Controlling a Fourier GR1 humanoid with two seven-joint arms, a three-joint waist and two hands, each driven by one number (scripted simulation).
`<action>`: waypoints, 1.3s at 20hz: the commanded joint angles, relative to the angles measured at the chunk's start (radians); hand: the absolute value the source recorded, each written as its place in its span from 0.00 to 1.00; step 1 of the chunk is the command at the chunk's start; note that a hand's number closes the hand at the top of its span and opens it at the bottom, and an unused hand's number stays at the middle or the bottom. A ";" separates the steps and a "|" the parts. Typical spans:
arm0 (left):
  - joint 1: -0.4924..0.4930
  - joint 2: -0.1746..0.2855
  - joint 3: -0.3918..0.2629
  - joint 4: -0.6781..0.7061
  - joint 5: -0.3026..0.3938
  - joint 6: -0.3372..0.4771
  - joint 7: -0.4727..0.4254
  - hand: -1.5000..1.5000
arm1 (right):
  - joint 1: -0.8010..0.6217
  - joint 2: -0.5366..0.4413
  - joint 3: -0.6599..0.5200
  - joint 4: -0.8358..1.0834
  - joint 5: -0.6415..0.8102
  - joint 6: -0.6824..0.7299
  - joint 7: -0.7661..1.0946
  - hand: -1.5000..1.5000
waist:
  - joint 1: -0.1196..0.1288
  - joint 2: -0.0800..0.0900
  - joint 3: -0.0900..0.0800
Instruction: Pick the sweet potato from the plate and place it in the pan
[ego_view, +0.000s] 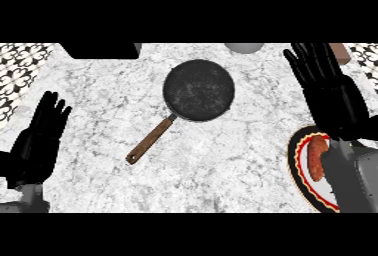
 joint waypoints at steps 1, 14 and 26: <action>-0.008 -0.003 -0.018 -0.081 -0.053 0.061 0.062 0.50 | -0.011 -0.035 -0.082 0.077 -0.058 0.072 -0.021 1.00 | -0.017 0.015 -0.023; -0.104 0.029 -0.043 0.001 -0.076 0.028 0.127 0.50 | 0.386 -0.483 -0.309 0.415 0.282 0.234 -0.366 0.00 | -0.049 0.018 -0.021; -0.143 0.010 -0.037 0.092 -0.093 -0.027 0.097 0.50 | 0.236 -0.640 -0.183 0.463 0.562 0.279 -0.452 0.00 | -0.015 0.017 -0.024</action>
